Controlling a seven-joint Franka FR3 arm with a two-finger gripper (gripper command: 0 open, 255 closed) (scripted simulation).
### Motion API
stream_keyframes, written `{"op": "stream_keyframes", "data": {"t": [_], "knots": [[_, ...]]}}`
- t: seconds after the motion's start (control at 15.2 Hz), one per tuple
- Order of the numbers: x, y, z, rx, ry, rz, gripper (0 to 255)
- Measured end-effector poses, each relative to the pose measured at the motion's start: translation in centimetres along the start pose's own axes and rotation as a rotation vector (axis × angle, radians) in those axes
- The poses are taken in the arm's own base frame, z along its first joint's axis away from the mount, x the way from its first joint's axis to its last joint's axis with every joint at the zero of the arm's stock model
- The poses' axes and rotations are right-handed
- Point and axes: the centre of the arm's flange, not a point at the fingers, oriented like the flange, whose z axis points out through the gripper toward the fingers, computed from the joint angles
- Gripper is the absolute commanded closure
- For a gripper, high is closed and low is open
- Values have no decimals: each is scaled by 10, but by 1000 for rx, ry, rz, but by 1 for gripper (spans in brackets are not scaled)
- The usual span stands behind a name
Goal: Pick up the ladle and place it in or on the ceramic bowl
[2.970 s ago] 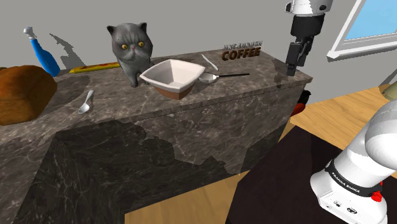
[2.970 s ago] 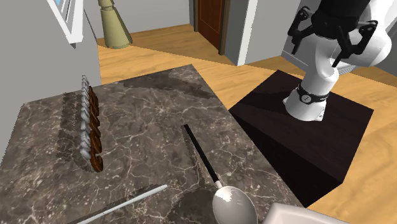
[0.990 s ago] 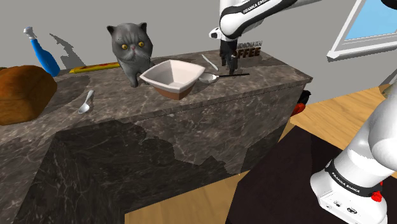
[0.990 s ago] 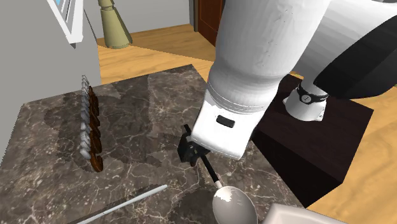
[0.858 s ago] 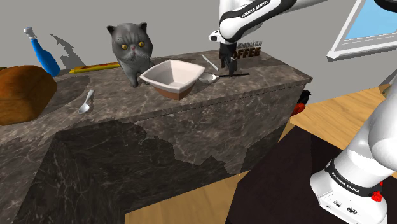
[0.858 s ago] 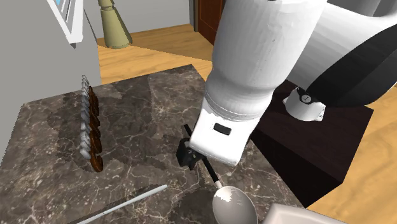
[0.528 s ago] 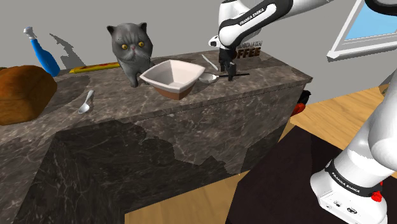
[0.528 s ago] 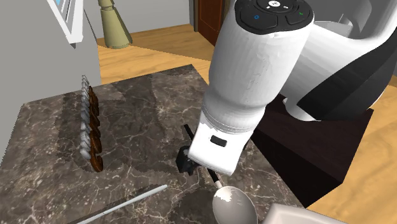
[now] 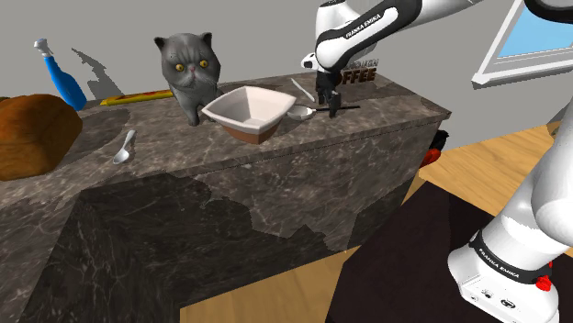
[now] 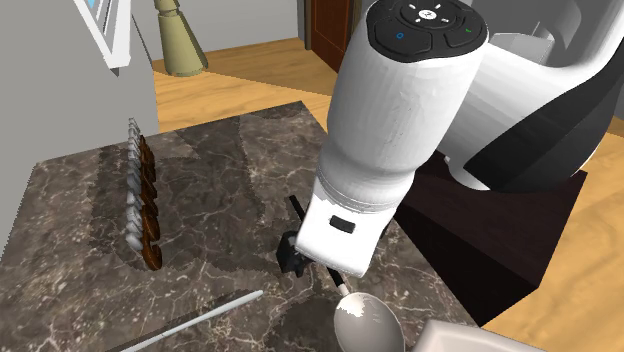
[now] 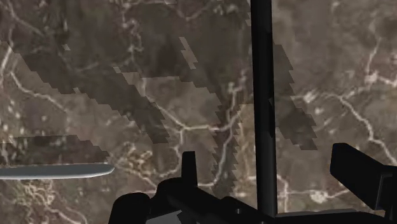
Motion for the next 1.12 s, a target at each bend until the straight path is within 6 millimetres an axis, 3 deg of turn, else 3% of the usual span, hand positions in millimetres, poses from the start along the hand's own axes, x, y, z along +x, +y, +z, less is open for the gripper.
{"op": "stream_keyframes", "data": {"t": [0.66, 1.12], "knots": [[0, 0, -1, -2, 1, 0, 255], [-4, 3, -32, 0, 0, 0, 255]]}}
